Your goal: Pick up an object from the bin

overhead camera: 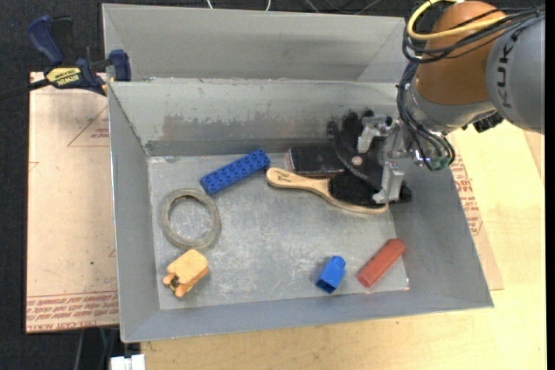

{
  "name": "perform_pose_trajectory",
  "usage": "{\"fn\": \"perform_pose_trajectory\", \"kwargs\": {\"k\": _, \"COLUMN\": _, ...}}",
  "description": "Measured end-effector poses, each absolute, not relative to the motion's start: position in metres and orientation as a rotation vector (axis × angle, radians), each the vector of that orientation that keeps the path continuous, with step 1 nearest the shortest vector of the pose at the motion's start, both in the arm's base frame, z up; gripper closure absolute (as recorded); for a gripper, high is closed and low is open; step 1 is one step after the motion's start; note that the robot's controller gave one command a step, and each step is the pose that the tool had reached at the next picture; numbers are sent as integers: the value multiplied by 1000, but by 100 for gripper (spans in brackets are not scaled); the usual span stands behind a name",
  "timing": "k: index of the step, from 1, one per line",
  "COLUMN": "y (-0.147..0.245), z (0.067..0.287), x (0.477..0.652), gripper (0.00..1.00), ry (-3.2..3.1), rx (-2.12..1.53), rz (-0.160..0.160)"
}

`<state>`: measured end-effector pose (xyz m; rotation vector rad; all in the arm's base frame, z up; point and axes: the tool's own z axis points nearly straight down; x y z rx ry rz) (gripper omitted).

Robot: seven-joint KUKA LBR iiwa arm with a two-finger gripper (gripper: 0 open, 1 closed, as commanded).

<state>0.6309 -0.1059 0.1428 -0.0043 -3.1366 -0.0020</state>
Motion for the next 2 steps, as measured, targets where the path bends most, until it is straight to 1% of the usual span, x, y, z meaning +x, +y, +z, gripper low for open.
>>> {"fn": "perform_pose_trajectory", "kwargs": {"k": 1, "y": -106, "z": 147, "x": 633, "gripper": 0, "ry": -3144, "rx": -1, "rz": 0}}
{"fn": "perform_pose_trajectory", "kwargs": {"k": 2, "y": -112, "z": 109, "x": 616, "gripper": 0, "ry": -3144, "rx": -127, "rz": -2}}
